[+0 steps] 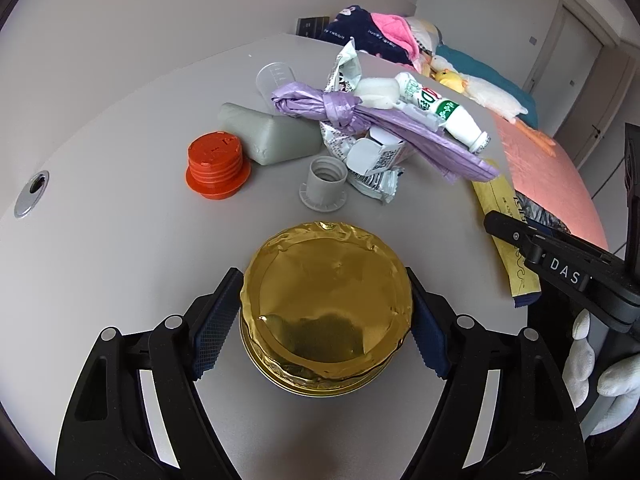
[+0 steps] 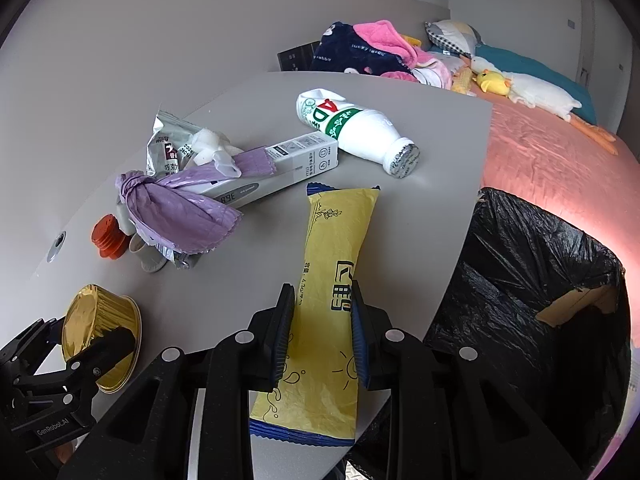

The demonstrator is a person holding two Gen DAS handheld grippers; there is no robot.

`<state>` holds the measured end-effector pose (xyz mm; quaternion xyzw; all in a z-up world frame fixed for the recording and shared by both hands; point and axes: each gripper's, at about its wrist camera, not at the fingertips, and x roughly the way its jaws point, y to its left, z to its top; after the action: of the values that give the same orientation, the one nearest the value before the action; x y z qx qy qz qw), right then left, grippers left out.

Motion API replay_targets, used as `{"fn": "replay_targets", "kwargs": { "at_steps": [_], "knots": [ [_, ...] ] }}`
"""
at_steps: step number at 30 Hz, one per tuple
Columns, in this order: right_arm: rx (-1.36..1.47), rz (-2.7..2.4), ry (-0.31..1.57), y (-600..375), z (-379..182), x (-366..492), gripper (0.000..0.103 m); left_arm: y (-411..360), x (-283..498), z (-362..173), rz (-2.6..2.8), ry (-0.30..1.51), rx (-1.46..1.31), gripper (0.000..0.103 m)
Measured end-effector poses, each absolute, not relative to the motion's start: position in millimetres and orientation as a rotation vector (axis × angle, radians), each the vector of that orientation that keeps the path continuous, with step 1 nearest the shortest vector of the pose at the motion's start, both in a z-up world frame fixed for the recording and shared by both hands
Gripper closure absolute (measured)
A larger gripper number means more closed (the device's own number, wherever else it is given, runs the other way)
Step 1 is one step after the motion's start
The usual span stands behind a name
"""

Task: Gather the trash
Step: 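Grasp the gold foil cup with the left gripper while the right grasps the yellow wrapper, then carry both items over the black bin and open both grippers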

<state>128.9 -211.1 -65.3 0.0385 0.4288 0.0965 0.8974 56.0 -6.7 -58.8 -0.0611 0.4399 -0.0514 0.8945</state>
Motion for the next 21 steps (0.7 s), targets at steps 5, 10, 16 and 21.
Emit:
{"fn": "replay_targets", "kwargs": {
  "at_steps": [5, 10, 16, 21],
  "knots": [
    [0.102, 0.195, 0.87, -226.6, -57.1, 121.8, 0.075, -27.7, 50.8, -48.7, -0.144, 0.889, -0.1, 0.028],
    [0.129, 0.175, 0.847, -250.1, -47.6, 113.1, 0.075, -51.9, 53.2, -42.0, -0.191, 0.879, -0.083, 0.027],
    [0.162, 0.124, 0.817, -282.5, -37.9, 107.9, 0.075, -79.8, 61.5, -35.0, -0.255, 0.87, -0.08, 0.027],
    [0.2, 0.075, 0.792, -313.3, -30.4, 103.1, 0.075, -105.6, 71.2, -29.4, -0.339, 0.87, -0.094, 0.028]
  ]
}}
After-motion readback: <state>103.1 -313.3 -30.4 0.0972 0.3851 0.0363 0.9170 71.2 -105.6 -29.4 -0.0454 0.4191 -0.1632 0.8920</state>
